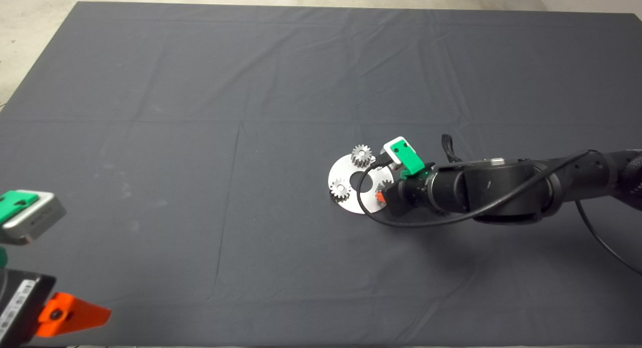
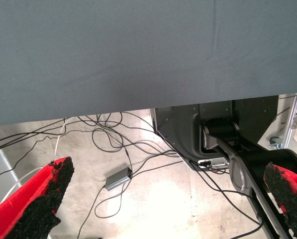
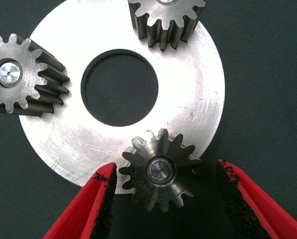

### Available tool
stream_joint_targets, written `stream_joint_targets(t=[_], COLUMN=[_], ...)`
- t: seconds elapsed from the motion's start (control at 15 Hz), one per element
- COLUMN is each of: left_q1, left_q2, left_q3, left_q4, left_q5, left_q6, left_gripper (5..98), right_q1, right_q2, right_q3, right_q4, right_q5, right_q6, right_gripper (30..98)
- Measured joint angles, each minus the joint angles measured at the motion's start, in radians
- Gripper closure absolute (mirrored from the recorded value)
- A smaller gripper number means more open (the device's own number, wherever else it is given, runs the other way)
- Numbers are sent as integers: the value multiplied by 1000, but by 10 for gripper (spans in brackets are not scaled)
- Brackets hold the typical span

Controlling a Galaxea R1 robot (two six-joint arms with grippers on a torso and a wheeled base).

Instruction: Remove an incorrectly installed larger gear and replace it with the correct smaller gear

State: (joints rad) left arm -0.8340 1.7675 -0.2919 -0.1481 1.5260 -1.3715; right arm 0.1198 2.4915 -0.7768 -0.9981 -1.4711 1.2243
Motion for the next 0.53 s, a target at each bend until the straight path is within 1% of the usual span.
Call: stream_joint_targets(t=[0.07,0.13,0.2,0.27,0.4,0.47,0.53], left_q1=[0,0,0,0,0,0,0], left_q2=[0,0,0,0,0,0,0], left_q3=[0,0,0,0,0,0,0], left_q4=[0,0,0,0,0,0,0], left_q5=[0,0,0,0,0,0,0], left_q6=[0,0,0,0,0,0,0], left_gripper=[53,53,53,53,53,53,53], right_q1=[0,3,12,16,86,127,181], right_q2=[-3,-6,-7,-7,-24,-43,-71], right_q3=[14,49,88,99,199,239,281], right_q4=[0,0,1,1,19,49,100], right_q5=[-6,-17,-24,-26,-45,-49,-51], right_q6=[0,1,6,9,72,96,121], right_gripper=[753,741,704,702,697,662,654])
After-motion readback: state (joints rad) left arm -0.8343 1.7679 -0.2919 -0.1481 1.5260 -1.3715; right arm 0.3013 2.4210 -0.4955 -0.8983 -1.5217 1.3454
